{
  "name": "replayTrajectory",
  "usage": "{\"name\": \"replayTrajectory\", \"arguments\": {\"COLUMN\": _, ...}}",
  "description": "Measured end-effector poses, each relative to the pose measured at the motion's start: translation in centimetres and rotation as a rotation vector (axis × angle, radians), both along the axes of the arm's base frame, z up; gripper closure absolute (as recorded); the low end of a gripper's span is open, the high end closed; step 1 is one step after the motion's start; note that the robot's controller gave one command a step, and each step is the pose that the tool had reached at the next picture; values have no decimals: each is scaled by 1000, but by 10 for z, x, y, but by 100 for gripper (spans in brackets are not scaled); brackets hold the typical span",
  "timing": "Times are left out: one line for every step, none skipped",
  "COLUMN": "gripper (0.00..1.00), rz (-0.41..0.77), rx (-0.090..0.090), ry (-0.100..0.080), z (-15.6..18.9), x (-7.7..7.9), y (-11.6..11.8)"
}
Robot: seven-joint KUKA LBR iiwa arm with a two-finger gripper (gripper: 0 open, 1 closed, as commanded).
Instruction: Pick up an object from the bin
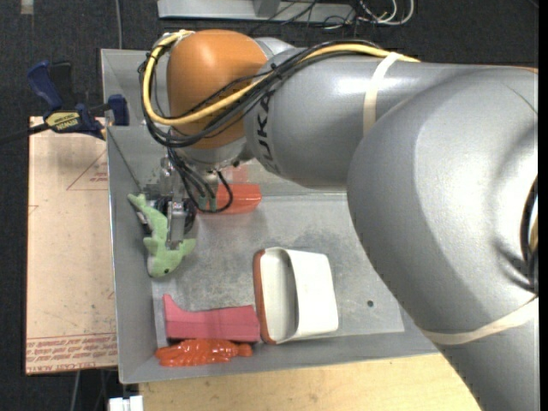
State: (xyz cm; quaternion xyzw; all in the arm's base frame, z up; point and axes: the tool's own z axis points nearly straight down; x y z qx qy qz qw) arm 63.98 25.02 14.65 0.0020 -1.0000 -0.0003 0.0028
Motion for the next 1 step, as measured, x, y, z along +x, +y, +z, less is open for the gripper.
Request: {"name": "replayTrajectory", "arguments": {"gripper": 0, "rz": -1, "rx": 0, "ry": -1, "z": 2, "x": 0, "y": 0}}
